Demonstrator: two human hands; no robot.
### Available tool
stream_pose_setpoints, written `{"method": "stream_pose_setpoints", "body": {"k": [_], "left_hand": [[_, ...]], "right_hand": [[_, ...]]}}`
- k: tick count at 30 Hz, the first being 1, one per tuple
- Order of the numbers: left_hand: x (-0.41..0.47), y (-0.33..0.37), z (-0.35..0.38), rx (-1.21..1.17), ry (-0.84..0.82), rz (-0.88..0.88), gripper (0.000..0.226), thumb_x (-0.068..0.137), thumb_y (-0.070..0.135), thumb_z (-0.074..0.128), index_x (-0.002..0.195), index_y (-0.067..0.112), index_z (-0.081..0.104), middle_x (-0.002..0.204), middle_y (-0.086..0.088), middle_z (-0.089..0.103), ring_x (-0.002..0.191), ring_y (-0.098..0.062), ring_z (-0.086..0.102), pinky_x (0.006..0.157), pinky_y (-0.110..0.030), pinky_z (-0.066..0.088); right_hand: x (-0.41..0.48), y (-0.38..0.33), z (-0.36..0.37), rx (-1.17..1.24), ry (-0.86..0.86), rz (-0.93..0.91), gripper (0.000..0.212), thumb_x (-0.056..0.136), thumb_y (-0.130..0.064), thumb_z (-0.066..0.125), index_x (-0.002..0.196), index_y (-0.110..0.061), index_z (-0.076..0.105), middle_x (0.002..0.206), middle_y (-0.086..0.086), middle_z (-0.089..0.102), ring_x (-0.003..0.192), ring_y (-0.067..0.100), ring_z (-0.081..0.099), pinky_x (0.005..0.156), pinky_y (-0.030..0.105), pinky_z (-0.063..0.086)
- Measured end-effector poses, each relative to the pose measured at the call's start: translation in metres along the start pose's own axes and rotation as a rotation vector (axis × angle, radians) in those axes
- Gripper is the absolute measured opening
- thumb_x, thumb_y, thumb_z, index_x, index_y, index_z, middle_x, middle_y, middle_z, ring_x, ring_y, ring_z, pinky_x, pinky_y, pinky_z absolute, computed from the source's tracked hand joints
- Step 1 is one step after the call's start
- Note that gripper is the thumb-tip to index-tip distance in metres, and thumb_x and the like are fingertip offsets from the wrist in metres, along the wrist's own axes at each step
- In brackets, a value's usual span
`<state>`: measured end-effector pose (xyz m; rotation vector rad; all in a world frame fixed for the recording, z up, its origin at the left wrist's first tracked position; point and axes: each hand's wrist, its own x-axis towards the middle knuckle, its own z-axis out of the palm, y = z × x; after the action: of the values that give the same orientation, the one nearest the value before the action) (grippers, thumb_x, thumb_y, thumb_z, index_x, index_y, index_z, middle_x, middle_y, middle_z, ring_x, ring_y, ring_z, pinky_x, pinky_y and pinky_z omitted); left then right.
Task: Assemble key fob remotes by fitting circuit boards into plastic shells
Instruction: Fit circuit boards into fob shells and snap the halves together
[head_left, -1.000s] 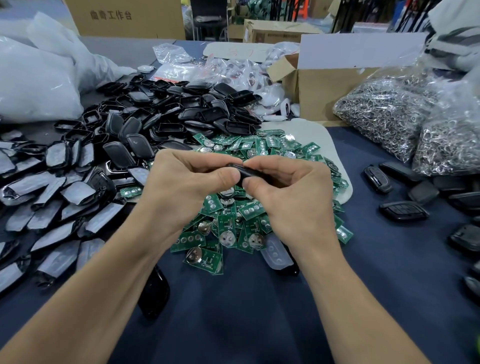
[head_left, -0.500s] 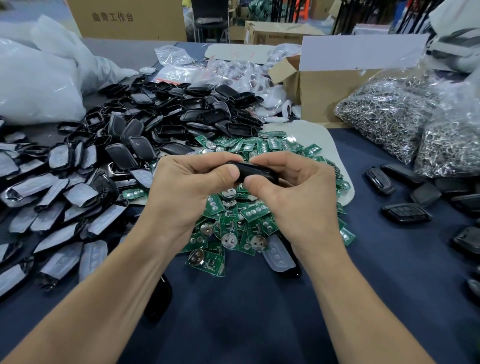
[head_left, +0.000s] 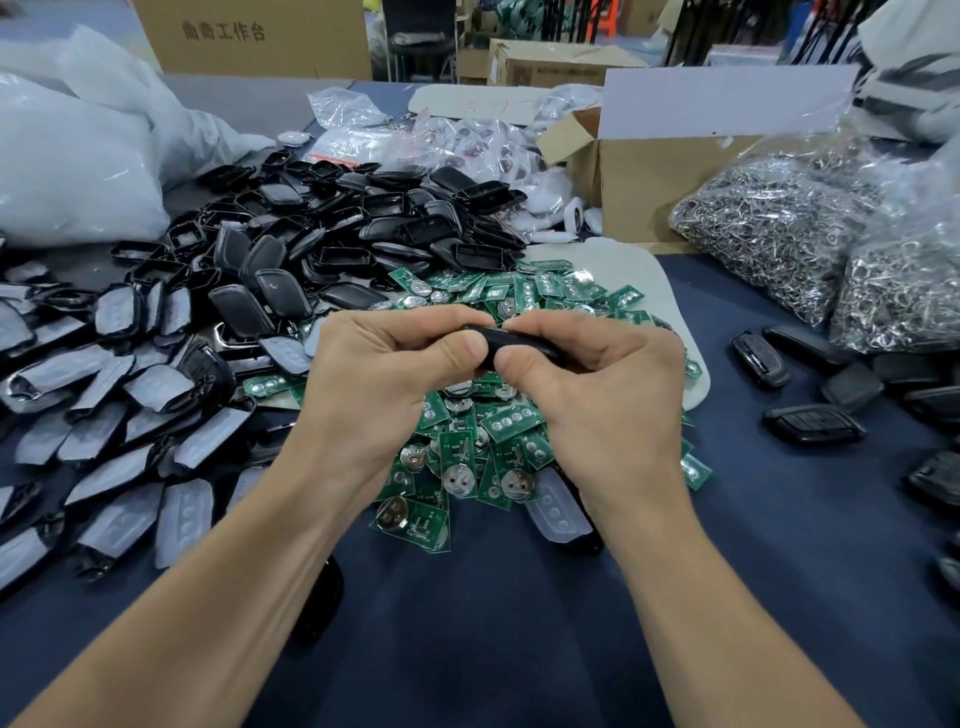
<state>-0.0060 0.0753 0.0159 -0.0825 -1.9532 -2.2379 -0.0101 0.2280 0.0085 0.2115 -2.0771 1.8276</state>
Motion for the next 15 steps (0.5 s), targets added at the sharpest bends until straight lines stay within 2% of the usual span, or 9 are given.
{"method": "stream_pose_setpoints", "body": {"k": [5,10,15], "left_hand": [[0.0002,-0.0010,0.0003,0.020,-0.003,-0.026,0.027,0.073,0.015,0.078,0.098,0.007,0.080,0.096,-0.021,0.079,0.100,-0.045,0.073,0.095,-0.051,0.060],[0.0006,-0.0014,0.0012,0.005,-0.023,-0.051,0.027,0.075,0.014,0.077,0.101,0.008,0.080,0.098,-0.020,0.079,0.094,-0.035,0.072,0.097,-0.054,0.057],[0.0002,-0.0021,0.0021,-0.019,-0.013,-0.016,0.022,0.074,0.018,0.078,0.095,0.015,0.083,0.094,-0.014,0.080,0.092,-0.028,0.075,0.092,-0.048,0.061]], "right_hand": [[0.0031,0.0008,-0.0029,0.044,-0.049,0.000,0.030,0.071,-0.015,0.083,0.088,-0.040,0.081,0.078,-0.013,0.078,0.072,0.011,0.076,0.068,0.027,0.059],[0.0045,0.0004,-0.0067,0.058,-0.081,-0.006,0.030,0.073,-0.012,0.083,0.089,-0.037,0.081,0.079,-0.012,0.079,0.074,0.010,0.076,0.067,0.023,0.059],[0.0038,-0.0002,-0.0061,0.071,-0.069,0.019,0.023,0.073,-0.016,0.083,0.088,-0.034,0.082,0.079,-0.012,0.079,0.073,0.010,0.077,0.067,0.023,0.059]]}}
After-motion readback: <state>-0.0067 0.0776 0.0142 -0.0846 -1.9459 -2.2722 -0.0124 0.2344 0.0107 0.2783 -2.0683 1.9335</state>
